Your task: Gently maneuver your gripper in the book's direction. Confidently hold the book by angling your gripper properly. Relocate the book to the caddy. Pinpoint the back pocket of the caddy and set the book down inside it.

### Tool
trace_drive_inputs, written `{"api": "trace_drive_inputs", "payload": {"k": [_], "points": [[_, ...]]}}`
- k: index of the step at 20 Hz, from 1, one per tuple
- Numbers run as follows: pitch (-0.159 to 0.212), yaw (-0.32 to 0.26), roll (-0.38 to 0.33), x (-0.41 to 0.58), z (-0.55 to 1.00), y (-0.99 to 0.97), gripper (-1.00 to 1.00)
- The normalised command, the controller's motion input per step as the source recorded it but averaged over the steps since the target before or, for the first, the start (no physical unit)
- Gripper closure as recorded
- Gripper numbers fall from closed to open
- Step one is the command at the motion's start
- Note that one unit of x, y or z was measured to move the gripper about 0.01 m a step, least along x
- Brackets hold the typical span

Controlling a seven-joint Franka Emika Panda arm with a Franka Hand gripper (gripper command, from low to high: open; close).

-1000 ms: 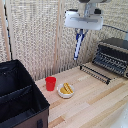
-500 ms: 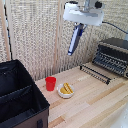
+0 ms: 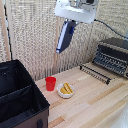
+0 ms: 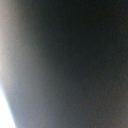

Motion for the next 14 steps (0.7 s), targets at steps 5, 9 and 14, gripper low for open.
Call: {"api": "trace_drive_inputs", "payload": {"k": [5,9,14], "points": [[0.000,-0.211,0.007,0.028,0.71,0.34,1.00],[0.046,-0.172,0.000,0.000,0.62,0.31,1.00],[0.087,-0.119,-0.014,0.046,0.68,0.41,1.00]]}}
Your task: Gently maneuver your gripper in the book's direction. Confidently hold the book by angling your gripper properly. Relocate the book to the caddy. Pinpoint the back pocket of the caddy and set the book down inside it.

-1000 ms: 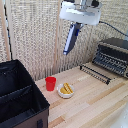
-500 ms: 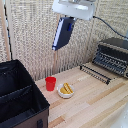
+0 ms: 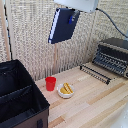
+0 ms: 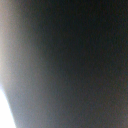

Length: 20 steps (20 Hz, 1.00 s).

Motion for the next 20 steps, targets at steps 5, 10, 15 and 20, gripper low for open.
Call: {"api": "trace_drive_inputs", "payload": {"k": [5,10,15,20], "points": [[0.101,-0.074,-0.050,0.189,0.75,0.53,1.00],[0.118,-0.011,-0.049,0.301,0.69,0.73,1.00],[0.132,0.000,-0.046,0.273,0.63,0.76,1.00],[0.130,-0.002,-0.044,0.271,0.62,0.76,1.00]]}}
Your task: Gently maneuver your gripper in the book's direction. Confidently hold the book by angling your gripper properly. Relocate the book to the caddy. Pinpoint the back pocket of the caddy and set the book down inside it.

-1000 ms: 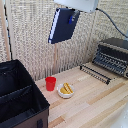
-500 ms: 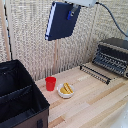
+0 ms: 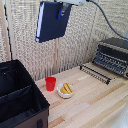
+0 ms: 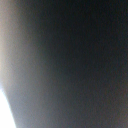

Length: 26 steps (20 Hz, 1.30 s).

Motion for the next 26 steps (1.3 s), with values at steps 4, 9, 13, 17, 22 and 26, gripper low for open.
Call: {"api": "trace_drive_inputs", "payload": {"k": [4,9,13,17,22,26], "points": [[0.114,-0.006,-0.042,0.301,0.65,0.76,1.00],[0.098,-0.012,-0.042,0.323,0.65,0.77,1.00],[0.084,-0.024,-0.037,0.321,0.63,0.76,1.00],[0.105,-0.018,-0.033,0.292,0.54,0.78,1.00],[0.139,-0.006,-0.040,0.283,0.39,0.79,1.00],[0.147,-0.003,-0.041,0.329,0.29,0.79,1.00]]}}
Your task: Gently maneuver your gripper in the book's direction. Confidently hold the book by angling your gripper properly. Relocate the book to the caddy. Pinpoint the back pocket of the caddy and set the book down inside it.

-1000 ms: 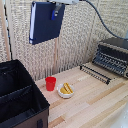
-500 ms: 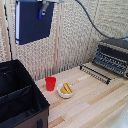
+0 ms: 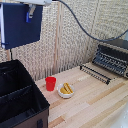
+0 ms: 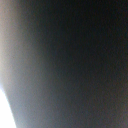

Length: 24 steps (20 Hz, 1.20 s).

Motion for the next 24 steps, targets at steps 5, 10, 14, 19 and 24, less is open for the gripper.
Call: {"api": "trace_drive_inputs", "payload": {"k": [5,10,14,19,24], "points": [[0.132,0.000,-0.039,0.506,0.16,0.73,1.00],[0.107,-0.007,-0.043,0.674,0.02,0.58,1.00],[0.103,-0.032,-0.072,0.700,-0.08,0.42,1.00],[0.074,-0.080,-0.074,0.562,-0.13,0.35,1.00],[0.060,-0.097,-0.019,0.190,0.03,0.21,-1.00]]}}
